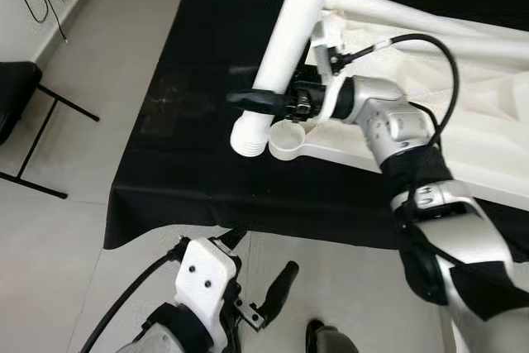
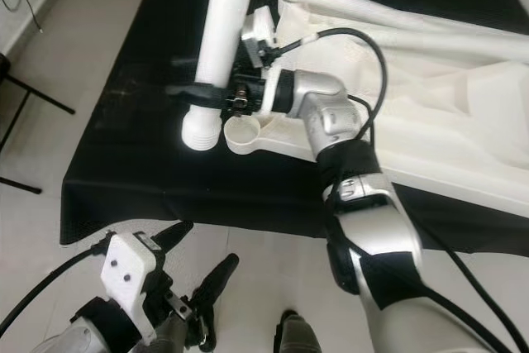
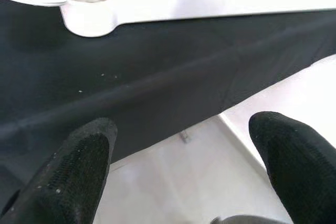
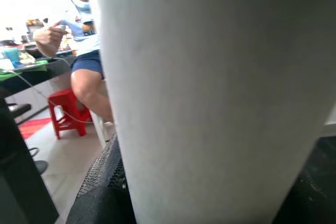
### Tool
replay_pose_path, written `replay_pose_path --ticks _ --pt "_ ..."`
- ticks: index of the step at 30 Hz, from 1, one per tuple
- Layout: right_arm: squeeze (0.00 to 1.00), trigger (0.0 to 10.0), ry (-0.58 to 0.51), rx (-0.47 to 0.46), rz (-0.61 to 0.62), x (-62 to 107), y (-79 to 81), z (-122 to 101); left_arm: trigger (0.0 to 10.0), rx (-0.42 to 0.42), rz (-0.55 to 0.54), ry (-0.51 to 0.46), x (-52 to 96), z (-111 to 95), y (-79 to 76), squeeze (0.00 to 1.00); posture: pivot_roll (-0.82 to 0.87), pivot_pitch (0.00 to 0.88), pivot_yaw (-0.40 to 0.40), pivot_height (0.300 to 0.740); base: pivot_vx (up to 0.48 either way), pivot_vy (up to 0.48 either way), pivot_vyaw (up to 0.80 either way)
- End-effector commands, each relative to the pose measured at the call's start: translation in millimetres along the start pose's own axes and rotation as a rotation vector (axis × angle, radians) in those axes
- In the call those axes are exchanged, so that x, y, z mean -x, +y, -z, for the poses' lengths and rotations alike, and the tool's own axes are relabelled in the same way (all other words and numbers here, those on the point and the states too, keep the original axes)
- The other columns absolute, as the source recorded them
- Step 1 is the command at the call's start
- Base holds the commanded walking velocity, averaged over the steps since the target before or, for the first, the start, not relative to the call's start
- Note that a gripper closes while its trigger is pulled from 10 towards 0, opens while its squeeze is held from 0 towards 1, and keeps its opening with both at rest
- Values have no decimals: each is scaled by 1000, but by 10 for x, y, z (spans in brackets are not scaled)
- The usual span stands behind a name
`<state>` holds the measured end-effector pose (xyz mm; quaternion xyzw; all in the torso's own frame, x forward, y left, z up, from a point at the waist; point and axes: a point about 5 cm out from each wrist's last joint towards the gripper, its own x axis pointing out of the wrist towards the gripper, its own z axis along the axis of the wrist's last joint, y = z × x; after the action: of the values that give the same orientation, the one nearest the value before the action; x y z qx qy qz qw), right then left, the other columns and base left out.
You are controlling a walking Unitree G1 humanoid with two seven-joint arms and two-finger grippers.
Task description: Building children table
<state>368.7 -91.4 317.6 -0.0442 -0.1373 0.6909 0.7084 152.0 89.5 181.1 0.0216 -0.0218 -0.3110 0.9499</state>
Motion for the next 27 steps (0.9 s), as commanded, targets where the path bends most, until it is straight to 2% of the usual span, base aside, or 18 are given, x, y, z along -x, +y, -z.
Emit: replay_pose_path --ticks 1,2,3,6,7,10,12,13,16,21,27 --pt "0 10000 -25 34 -30 22 -16 -85 10000 -37 -22 33 68 -6 -23 0 50 429 16 740 0 0 0" --pt "0 10000 -25 34 -30 22 -16 -85 10000 -37 -22 33 68 -6 -23 0 50 429 16 740 0 0 0" --pt "0 10000 -29 50 -57 65 -38 -146 10000 -113 -101 32 119 -72 36 0 61 435 20 740 0 0 0" --pt "0 10000 -30 57 -65 77 -41 -167 10000 -149 -129 32 136 -95 65 0 63 435 21 740 0 0 0" --pt "0 10000 -28 64 -78 94 -44 -192 10000 -197 -167 34 162 -121 107 0 72 434 23 740 0 0 0" --pt "0 10000 -18 77 -88 107 -45 -212 10000 -224 -195 28 185 -142 142 0 80 435 25 740 0 0 0" --pt "0 10000 35 110 -121 127 -37 -217 10000 -238 -226 17 217 -160 164 0 88 431 27 740 0 0 0" --pt "0 10000 35 110 -121 127 -37 -217 10000 -238 -226 17 217 -160 164 0 88 431 27 740 0 0 0" --pt "0 10000 128 168 -143 109 -28 -163 10000 -230 -223 35 234 -128 132 0 83 428 30 740 0 0 0" --pt "0 10000 153 202 -128 107 -40 -160 10000 -214 -228 47 236 -110 119 0 80 425 31 740 0 0 0" --pt "0 10000 185 251 -118 203 -61 -261 10000 -120 -280 58 253 -53 161 0 78 416 36 740 0 0 0"
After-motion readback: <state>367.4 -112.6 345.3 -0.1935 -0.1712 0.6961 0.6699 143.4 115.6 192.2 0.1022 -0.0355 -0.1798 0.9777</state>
